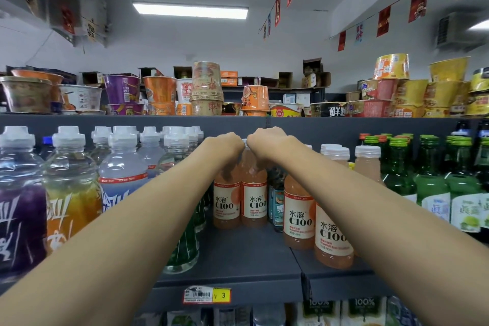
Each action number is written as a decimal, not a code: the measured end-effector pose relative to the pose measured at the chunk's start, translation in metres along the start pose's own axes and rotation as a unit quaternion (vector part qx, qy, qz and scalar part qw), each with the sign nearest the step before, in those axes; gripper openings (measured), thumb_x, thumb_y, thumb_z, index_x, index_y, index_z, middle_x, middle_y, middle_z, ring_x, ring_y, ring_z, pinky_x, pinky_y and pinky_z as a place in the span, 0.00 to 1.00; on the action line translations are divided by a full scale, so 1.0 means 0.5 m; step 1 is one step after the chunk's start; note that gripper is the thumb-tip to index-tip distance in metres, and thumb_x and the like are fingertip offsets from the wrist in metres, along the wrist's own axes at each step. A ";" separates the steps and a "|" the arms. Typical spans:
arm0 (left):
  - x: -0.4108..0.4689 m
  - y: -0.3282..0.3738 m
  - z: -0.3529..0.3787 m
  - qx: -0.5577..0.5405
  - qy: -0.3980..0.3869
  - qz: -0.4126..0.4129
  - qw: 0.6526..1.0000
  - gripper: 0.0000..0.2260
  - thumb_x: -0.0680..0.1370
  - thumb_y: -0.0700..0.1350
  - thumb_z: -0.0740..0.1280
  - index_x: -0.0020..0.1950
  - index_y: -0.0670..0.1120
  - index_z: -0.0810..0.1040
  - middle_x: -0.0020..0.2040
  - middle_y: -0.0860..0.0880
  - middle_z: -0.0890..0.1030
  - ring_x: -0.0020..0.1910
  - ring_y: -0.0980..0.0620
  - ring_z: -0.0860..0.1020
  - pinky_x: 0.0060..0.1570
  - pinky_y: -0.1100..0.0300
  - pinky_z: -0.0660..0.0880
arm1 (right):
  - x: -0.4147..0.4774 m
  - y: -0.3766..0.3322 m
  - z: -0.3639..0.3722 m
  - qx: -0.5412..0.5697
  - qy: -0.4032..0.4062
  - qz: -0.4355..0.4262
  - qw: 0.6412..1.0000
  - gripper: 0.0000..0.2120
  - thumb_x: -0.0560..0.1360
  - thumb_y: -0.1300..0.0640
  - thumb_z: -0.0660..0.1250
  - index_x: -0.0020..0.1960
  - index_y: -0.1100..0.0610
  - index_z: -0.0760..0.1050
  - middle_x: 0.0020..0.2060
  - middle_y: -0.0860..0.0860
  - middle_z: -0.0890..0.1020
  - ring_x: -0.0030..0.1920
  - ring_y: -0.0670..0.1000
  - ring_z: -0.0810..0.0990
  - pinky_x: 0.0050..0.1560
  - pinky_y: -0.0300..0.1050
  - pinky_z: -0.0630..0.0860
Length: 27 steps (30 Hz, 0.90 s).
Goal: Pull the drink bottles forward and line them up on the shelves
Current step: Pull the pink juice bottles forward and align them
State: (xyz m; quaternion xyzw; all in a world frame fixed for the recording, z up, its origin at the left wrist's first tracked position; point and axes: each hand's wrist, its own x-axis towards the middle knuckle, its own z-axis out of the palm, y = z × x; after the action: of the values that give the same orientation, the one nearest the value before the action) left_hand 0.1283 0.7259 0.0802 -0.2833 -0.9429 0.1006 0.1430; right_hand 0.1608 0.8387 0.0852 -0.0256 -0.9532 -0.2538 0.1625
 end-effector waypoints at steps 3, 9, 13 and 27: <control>-0.002 0.000 0.002 0.002 0.002 -0.001 1.000 0.29 0.68 0.44 0.81 0.67 0.49 0.76 0.60 0.46 0.74 0.58 0.45 0.78 0.58 0.50 0.78 | -0.002 -0.002 0.002 -0.002 0.003 -0.001 1.000 0.27 0.73 0.38 0.73 0.64 0.55 0.77 0.46 0.50 0.77 0.48 0.54 0.79 0.46 0.47 0.72; -0.014 0.003 -0.001 0.010 0.008 -0.001 1.000 0.29 0.69 0.45 0.81 0.67 0.49 0.76 0.61 0.46 0.73 0.60 0.45 0.77 0.58 0.52 0.78 | -0.022 -0.008 -0.008 -0.011 -0.004 -0.001 1.000 0.29 0.74 0.36 0.71 0.65 0.55 0.76 0.48 0.51 0.77 0.55 0.55 0.81 0.49 0.48 0.72; -0.029 0.000 -0.009 0.002 0.026 0.000 1.000 0.29 0.69 0.50 0.80 0.67 0.49 0.74 0.59 0.47 0.73 0.57 0.46 0.77 0.55 0.53 0.78 | -0.048 -0.001 -0.016 -0.033 0.026 -0.003 0.999 0.29 0.76 0.35 0.68 0.66 0.56 0.75 0.57 0.52 0.80 0.60 0.56 0.79 0.58 0.51 0.72; -0.098 0.101 -0.017 -0.151 0.208 0.079 0.963 0.32 0.76 0.50 0.71 0.74 0.41 0.62 0.70 0.42 0.69 0.69 0.42 0.70 0.62 0.48 0.74 | -0.244 0.076 -0.010 -0.049 0.230 0.027 0.972 0.18 0.82 0.46 0.56 0.62 0.57 0.76 0.60 0.55 0.81 0.61 0.57 0.77 0.64 0.54 0.66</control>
State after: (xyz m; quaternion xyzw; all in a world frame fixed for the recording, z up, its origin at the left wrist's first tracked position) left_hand 0.1958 0.7404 0.0639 -0.3900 -0.8711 -0.0936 0.2834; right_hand 0.2827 0.8735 0.0681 0.0001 -0.8756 -0.2948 0.3826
